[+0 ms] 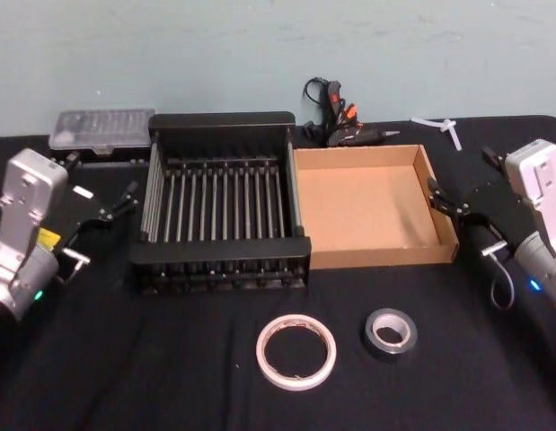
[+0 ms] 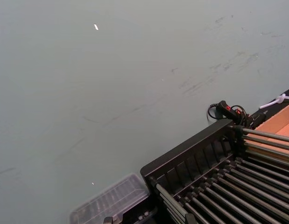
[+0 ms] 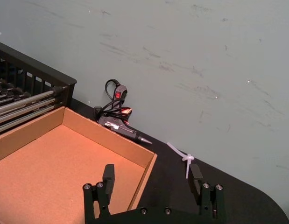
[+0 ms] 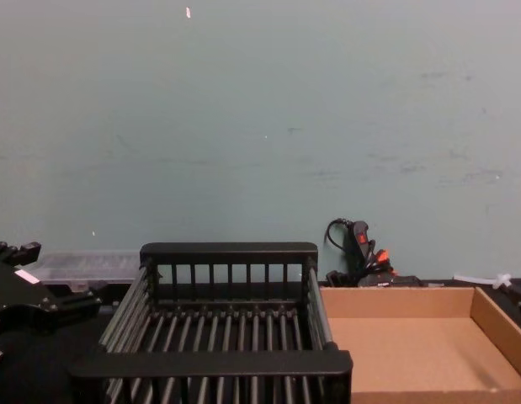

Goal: Pick up the white tape and place it into the black box , Pick up the silver tape and place it into the brown box.

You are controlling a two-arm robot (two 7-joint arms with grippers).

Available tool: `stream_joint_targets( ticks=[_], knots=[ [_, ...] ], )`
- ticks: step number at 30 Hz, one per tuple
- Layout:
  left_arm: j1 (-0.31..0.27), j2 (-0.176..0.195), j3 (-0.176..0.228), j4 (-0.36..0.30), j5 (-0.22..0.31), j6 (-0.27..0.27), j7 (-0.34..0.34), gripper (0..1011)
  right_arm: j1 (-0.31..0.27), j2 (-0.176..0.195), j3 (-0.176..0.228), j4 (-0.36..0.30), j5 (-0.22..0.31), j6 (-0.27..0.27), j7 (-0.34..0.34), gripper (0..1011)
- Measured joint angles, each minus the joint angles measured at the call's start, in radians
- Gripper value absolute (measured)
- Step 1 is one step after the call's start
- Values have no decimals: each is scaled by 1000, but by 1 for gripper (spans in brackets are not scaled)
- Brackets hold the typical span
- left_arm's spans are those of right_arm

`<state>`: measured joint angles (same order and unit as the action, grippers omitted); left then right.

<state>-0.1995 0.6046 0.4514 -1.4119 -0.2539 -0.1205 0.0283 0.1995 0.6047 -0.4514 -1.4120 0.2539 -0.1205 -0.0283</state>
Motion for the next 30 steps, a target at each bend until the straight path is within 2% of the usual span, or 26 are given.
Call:
stream_joint_targets(
  ticks=[12,19,24,30],
  knots=[
    [0,0,0,0,0,0,0,1001,0,0,1,0,0,0,1,1002],
    [0,0,0,0,0,0,0,1001,-19,-1,31,-19,18,5,30,1002],
    [0,0,0,0,0,0,0,1001,-45,7,55,-59,45,37,52,1002],
    [0,0,0,0,0,0,0,1001,-93,27,85,-140,86,107,79,1002]
  ],
)
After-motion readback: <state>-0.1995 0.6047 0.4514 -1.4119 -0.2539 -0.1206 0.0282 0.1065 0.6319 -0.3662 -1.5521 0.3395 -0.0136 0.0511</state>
